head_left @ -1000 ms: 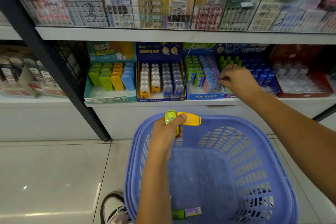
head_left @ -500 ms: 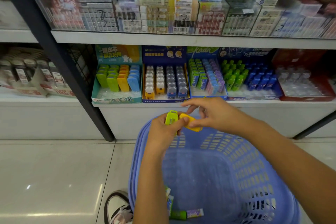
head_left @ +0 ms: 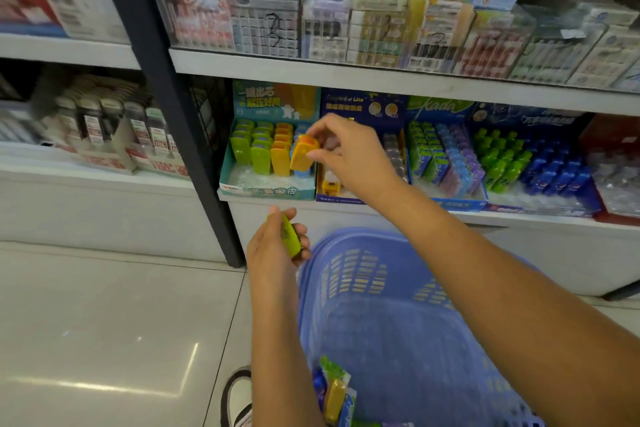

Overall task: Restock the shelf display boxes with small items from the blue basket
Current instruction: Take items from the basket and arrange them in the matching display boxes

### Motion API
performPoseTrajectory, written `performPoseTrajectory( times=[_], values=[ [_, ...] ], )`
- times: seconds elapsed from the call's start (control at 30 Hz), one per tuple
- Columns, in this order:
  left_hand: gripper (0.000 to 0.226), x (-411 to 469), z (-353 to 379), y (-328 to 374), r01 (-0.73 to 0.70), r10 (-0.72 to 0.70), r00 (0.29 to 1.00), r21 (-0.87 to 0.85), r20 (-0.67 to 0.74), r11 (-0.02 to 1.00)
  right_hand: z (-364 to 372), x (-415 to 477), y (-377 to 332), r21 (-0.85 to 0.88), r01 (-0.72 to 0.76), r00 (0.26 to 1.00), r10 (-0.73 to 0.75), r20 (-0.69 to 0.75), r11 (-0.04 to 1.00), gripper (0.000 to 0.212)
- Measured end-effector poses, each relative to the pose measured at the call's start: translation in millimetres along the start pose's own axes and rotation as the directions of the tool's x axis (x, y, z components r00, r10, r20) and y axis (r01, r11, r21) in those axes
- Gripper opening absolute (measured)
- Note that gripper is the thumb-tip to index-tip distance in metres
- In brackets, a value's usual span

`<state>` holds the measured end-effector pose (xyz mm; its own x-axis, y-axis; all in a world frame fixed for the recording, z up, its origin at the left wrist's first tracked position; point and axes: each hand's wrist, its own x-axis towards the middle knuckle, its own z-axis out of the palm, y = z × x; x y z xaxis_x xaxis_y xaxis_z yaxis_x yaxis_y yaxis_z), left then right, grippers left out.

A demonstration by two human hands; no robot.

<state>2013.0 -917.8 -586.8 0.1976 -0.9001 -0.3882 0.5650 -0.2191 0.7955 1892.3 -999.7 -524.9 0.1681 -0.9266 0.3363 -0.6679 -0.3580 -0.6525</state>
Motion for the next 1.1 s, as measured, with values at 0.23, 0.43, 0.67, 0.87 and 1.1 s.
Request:
performPoseTrajectory(
  times=[0.23, 0.43, 0.67, 0.87, 1.1],
  values=[
    [0.023, 14.1, -15.4, 1.6, 0.031, -0.031, 1.000, -0.072, 0.002, 0.997, 52.5, 32.0, 6.7, -0.169, 0.020, 0.991, 0.003, 0.137, 0.985, 0.021],
    [0.027, 22.7, -21.1, -3.3, 0.067, -0.065, 0.997, -0.083, 0.033, 0.994, 59.4, 38.2, 11.4, -0.235, 0.045, 0.988, -0.008, 0.157, 0.971, 0.022],
    [0.046, 27.9, -30.1, 1.6, 0.116, -0.099, 0.990, -0.181, 0.103, 0.977, 65.4, 37.3, 4.0, -0.305, 0.059, 0.998, -0.045, 0.053, 0.951, 0.011],
    [0.027, 24.2, -32.7, 5.2, 0.115, -0.100, 0.991, -0.198, 0.085, 0.973, 51.7, 34.6, -4.6, -0.481, 0.111, 0.962, 0.028, 0.271, 0.869, 0.034],
    [0.023, 21.5, -43.9, 4.0, -0.325, 0.312, 0.946, 0.261, 0.093, 0.909, 42.0, -36.0, -21.6, 0.247, -0.341, 0.904, 0.244, 0.351, 0.907, 0.011]
  ],
)
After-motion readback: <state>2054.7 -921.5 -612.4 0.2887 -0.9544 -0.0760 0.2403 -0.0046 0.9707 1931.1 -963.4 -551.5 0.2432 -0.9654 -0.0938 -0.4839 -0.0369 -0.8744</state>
